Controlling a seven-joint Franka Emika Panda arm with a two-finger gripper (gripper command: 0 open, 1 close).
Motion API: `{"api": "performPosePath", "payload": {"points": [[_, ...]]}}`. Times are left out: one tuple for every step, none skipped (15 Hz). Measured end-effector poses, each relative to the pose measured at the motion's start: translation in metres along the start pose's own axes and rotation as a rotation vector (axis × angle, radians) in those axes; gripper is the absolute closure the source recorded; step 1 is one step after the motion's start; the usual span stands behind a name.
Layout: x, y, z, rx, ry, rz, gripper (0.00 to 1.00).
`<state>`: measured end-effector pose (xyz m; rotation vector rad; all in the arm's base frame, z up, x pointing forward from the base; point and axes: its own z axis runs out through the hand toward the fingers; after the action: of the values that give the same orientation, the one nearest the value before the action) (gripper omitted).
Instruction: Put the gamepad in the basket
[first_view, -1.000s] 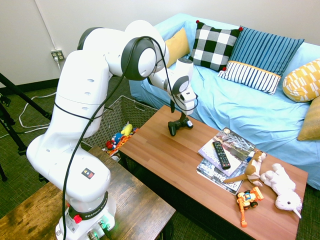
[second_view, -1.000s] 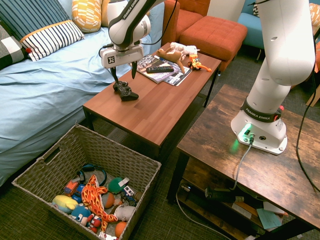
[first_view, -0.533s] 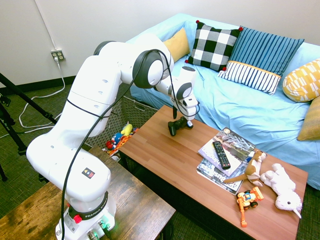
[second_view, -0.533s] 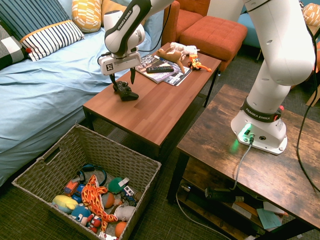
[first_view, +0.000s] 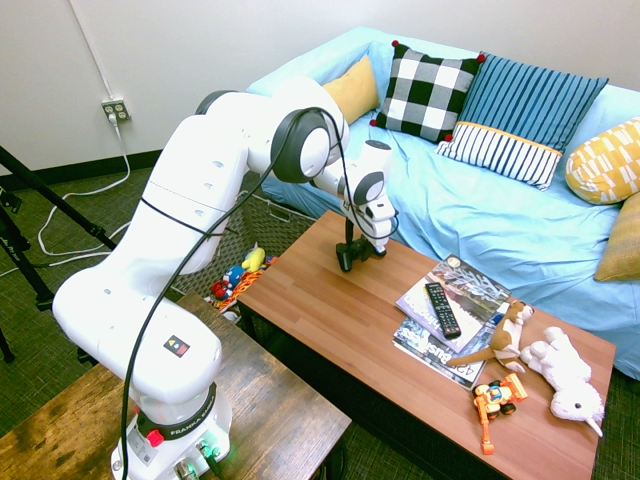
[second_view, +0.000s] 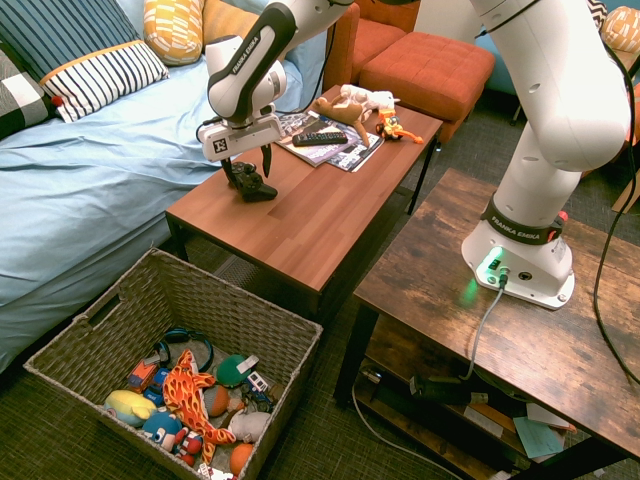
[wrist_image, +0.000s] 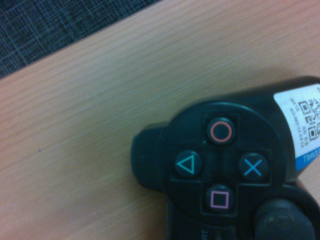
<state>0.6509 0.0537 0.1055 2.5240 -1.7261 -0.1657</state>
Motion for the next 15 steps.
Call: {"api": "performPosePath", "payload": {"points": [[0.0, 0.0, 0.003, -0.002, -0.003, 0.002, 1.0], [0.0, 0.0, 0.005, -0.004, -0.006, 0.004, 1.0], [0.001, 0.0, 0.005, -0.003, -0.006, 0.005, 1.0], [0.001, -0.001, 0.004, -0.001, -0.005, 0.003, 1.0], [0.0, -0.002, 0.004, 0.001, -0.005, 0.001, 1.0], [0.0, -0.003, 0.003, 0.003, -0.006, -0.004, 1.0], [-0.001, -0.003, 0.003, 0.004, -0.006, -0.012, 1.0], [-0.001, -0.004, 0.002, 0.005, -0.006, -0.025, 1.0], [-0.001, -0.004, 0.002, 0.006, -0.006, -0.039, 1.0], [-0.001, -0.004, 0.002, 0.006, -0.006, -0.06, 1.0], [-0.001, -0.004, 0.001, 0.007, -0.006, -0.086, 1.0], [-0.001, -0.004, 0.0, 0.01, -0.005, -0.114, 1.0], [-0.001, -0.005, -0.004, 0.018, -0.002, -0.141, 1.0], [-0.002, -0.005, -0.011, 0.034, 0.002, -0.165, 1.0], [-0.004, -0.004, -0.022, 0.048, 0.006, -0.186, 1.0]]}}
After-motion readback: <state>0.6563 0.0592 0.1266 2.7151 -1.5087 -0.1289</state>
